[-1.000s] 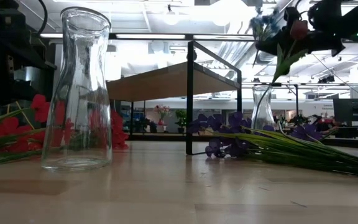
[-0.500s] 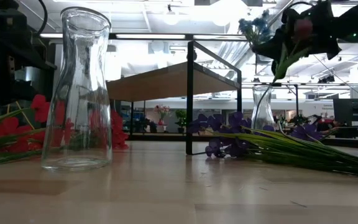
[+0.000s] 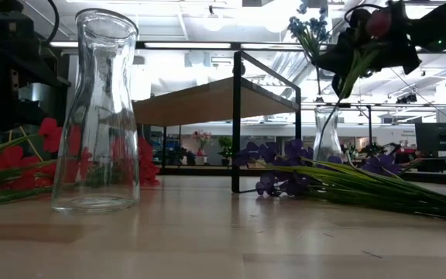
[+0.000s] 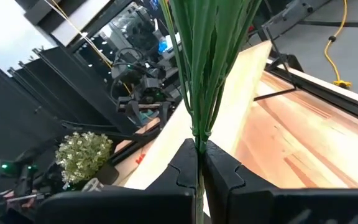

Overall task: Pick and place flowers into a vace then onto a shelf
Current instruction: Put the blue flowers into the top transparent vase

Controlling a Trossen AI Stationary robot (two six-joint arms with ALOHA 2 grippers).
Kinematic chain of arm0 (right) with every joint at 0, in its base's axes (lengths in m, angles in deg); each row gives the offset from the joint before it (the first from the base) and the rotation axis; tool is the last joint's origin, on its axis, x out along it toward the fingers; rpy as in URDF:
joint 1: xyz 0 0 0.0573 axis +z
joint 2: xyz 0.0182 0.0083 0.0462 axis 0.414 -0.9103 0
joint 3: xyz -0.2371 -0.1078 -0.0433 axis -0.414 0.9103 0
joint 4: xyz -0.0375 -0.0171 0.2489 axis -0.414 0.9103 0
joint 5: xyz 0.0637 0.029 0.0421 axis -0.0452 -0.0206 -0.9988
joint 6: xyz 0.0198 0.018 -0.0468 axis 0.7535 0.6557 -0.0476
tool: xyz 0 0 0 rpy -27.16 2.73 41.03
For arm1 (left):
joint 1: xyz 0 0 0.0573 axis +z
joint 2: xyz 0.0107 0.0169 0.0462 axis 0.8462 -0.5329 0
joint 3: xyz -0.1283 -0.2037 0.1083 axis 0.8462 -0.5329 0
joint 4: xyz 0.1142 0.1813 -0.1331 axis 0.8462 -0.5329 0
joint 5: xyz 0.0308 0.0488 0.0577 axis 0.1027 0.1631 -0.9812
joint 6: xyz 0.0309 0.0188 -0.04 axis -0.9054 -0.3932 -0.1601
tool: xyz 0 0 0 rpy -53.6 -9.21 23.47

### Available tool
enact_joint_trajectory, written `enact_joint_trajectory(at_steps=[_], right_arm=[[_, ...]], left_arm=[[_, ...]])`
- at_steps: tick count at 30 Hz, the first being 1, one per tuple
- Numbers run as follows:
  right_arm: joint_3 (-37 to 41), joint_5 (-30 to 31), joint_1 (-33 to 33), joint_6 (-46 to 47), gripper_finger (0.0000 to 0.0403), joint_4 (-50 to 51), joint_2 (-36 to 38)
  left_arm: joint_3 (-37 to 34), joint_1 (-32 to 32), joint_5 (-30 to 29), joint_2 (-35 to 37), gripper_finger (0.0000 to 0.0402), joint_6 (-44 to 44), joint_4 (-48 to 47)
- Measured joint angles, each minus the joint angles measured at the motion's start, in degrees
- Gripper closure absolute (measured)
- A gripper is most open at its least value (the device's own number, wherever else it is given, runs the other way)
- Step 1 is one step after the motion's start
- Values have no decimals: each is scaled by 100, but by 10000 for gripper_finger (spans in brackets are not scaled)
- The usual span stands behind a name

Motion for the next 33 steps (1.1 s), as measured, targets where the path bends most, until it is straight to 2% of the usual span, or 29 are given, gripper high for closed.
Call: enact_joint_trajectory(at_steps=[19,27,33], right_arm=[[0,843,456,-947,403,703,0],[0,1300,630,-1518,403,1438,51],[0,1487,713,-1635,402,1475,161]], left_arm=[[0,0,-13,1,25,0,0],[1,0,-11,1,25,-2,-1],[0,0,-11,2,25,-2,0]])
